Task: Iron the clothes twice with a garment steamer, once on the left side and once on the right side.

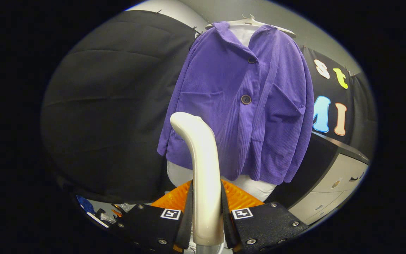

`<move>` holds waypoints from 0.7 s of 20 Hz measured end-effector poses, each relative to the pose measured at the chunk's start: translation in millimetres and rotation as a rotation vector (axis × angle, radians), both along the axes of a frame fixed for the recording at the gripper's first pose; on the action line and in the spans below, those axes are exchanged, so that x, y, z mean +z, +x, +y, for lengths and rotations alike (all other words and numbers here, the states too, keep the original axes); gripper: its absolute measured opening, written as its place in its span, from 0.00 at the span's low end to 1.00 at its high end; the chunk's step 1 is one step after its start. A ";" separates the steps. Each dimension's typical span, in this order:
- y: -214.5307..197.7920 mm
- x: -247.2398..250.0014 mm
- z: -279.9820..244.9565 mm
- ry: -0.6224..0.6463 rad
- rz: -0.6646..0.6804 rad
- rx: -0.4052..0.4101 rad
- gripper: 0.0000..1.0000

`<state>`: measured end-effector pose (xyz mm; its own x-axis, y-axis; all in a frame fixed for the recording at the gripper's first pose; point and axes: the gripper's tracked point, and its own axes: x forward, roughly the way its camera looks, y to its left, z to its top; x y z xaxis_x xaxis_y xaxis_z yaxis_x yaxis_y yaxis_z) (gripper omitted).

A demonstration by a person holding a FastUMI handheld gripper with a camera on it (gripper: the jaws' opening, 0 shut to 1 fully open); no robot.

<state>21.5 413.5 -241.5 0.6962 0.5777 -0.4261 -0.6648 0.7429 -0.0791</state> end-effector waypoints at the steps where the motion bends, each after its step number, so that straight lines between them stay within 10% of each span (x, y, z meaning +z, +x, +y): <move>1: -2.0 -4.6 -1.7 -0.008 0.005 0.002 0.38; 14: -39.2 -36.0 -45.1 -0.061 0.157 -0.019 0.39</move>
